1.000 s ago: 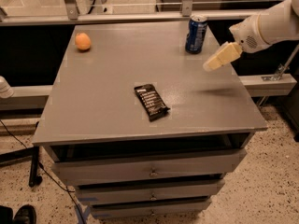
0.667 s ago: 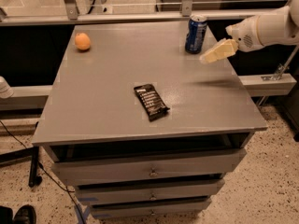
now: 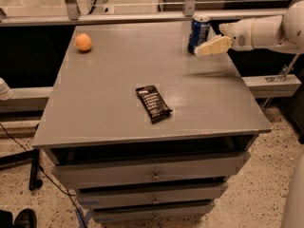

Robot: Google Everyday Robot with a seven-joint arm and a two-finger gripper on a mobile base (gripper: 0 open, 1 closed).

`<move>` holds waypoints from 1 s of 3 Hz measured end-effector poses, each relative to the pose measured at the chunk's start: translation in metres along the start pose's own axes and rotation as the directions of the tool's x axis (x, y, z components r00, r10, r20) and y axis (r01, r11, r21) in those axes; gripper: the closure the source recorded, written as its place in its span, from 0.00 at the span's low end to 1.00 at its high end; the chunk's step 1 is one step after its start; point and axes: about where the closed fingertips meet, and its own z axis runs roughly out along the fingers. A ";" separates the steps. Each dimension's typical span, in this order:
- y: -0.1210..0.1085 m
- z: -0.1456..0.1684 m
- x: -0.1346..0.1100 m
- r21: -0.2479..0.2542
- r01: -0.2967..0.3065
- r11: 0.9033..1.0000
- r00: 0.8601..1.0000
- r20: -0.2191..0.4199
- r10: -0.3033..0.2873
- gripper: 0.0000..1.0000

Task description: Knock pepsi can over

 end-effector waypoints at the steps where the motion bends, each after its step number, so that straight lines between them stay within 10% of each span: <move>1: -0.006 0.023 -0.007 -0.016 0.012 1.000 0.998 0.059 -0.011 0.00; 3: -0.009 0.053 -0.015 -0.032 0.027 0.999 0.994 0.107 -0.023 0.42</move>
Offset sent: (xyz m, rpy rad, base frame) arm 0.0509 0.0384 -0.0023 0.0862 -0.0896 0.0443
